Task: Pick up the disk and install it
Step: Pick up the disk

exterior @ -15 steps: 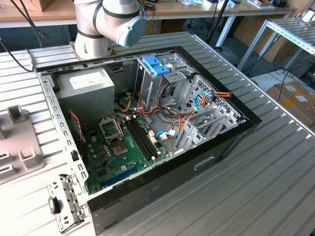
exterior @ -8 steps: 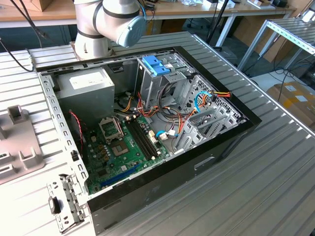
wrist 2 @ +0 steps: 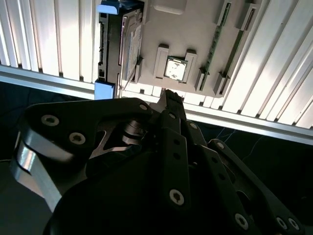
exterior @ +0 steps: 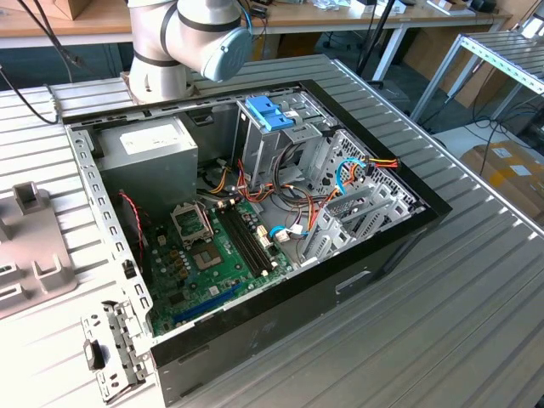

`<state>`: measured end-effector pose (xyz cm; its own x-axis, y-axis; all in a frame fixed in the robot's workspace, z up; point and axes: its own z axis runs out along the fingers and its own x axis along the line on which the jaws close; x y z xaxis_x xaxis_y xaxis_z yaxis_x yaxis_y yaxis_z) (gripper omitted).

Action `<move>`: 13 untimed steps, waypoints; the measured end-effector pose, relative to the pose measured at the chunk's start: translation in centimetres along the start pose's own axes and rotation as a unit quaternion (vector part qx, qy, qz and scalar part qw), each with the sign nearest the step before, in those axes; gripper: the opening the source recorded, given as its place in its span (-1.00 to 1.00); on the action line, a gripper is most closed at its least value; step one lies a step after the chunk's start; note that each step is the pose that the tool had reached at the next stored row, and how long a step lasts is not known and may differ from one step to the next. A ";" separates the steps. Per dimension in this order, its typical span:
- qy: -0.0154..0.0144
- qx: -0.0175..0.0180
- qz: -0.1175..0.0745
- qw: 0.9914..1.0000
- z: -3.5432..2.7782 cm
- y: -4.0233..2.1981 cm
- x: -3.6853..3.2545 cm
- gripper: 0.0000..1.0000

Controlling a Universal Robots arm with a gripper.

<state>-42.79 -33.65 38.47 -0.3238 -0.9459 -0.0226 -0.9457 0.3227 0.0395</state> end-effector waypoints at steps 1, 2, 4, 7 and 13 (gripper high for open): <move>0.000 0.000 -0.002 1.000 0.00 0.00 0.00 -0.79; 0.000 0.000 -0.003 1.000 0.00 0.00 -0.01 -0.79; 0.000 0.000 -0.007 1.000 0.00 0.00 -0.01 -0.79; 0.000 0.000 -0.011 1.000 0.00 0.01 -0.02 -0.79; 0.001 0.000 -0.020 1.000 0.00 0.01 -0.03 -0.79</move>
<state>-42.79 -33.62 38.47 -0.2850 -0.9583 -0.0226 -0.9580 0.2840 0.0395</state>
